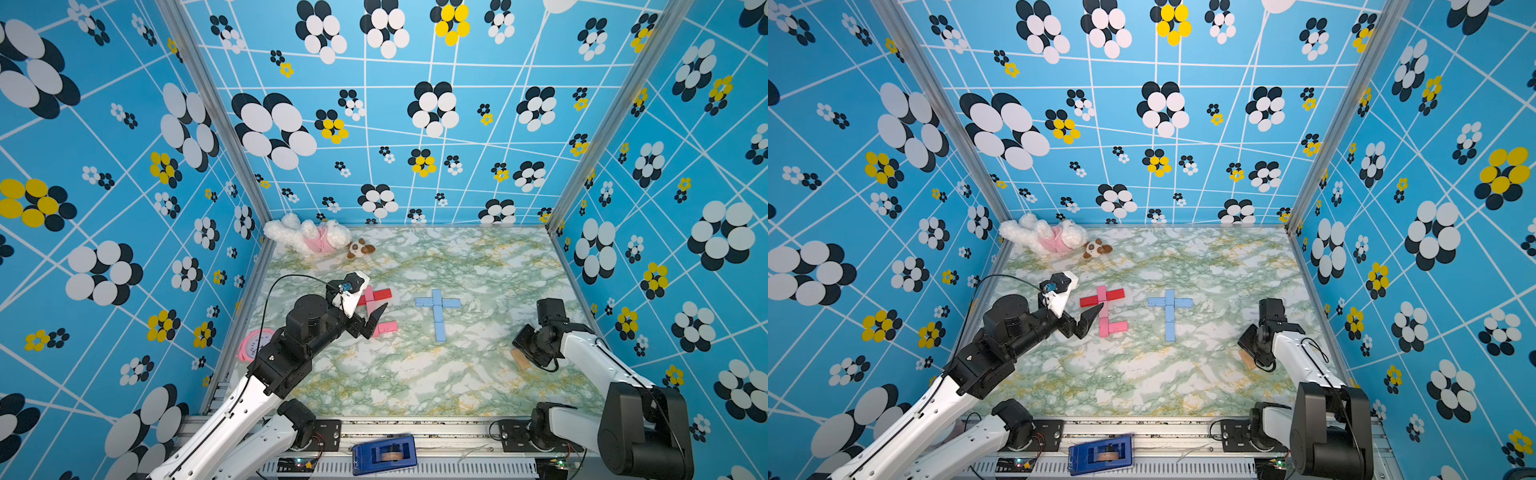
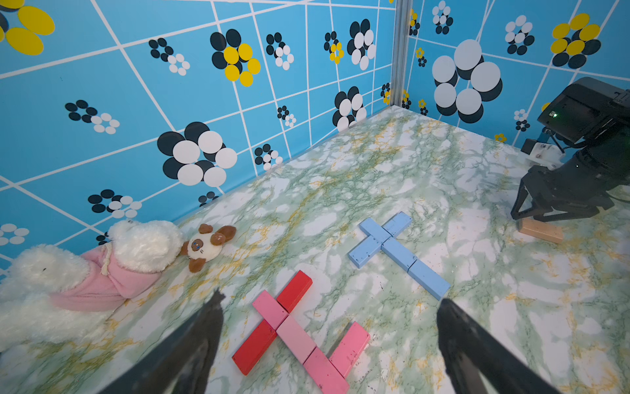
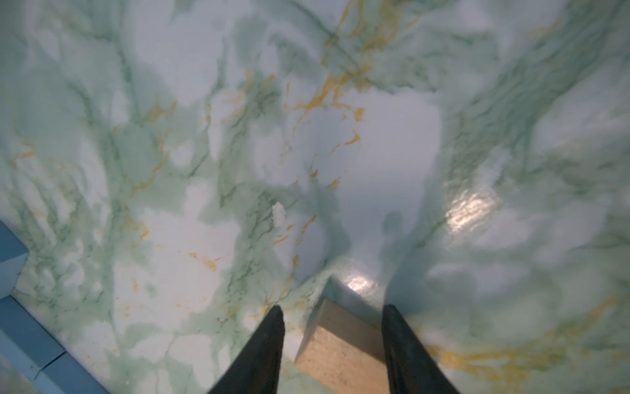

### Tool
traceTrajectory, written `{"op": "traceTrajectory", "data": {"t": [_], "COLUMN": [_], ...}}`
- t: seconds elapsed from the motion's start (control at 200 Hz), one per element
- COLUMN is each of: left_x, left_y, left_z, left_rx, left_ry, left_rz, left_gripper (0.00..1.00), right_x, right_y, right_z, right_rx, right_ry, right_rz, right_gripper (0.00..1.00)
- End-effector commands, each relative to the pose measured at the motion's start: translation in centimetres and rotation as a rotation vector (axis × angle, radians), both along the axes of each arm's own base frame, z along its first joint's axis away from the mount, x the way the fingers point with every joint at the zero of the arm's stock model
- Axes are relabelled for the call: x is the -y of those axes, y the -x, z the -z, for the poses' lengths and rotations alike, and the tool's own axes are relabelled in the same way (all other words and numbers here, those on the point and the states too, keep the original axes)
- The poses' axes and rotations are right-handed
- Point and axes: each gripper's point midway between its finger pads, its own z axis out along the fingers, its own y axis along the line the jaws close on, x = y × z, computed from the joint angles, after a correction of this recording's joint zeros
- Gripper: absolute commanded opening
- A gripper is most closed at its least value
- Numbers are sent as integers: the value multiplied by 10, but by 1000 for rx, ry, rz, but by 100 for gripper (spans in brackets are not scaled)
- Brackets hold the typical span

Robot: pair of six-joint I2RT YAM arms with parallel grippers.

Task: Assemble the letter t with building blocks
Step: Pick up the building block from the center of the board.

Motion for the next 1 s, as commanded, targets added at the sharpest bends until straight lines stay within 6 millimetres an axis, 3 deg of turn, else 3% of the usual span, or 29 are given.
{"op": "traceTrajectory", "data": {"t": [0.0,0.28,0.63,0.995], "left_x": [-1,0,1,0], "left_y": [1,1,1,2], "left_z": [6,6,6,6], "left_rx": [-4,-7,-9,-7], "left_ry": [-17,-14,-12,-13], "left_rz": [-3,1,3,2], "left_gripper": [99,99,99,99], "right_x": [-3,-15,-34,-25], "right_y": [21,30,48,42], "right_z": [5,-1,7,1], "right_rx": [-60,-42,-77,-82], "right_ry": [7,-3,-13,46], "right_rz": [4,-29,-84,-99], "right_gripper": [51,52,52,42]}}
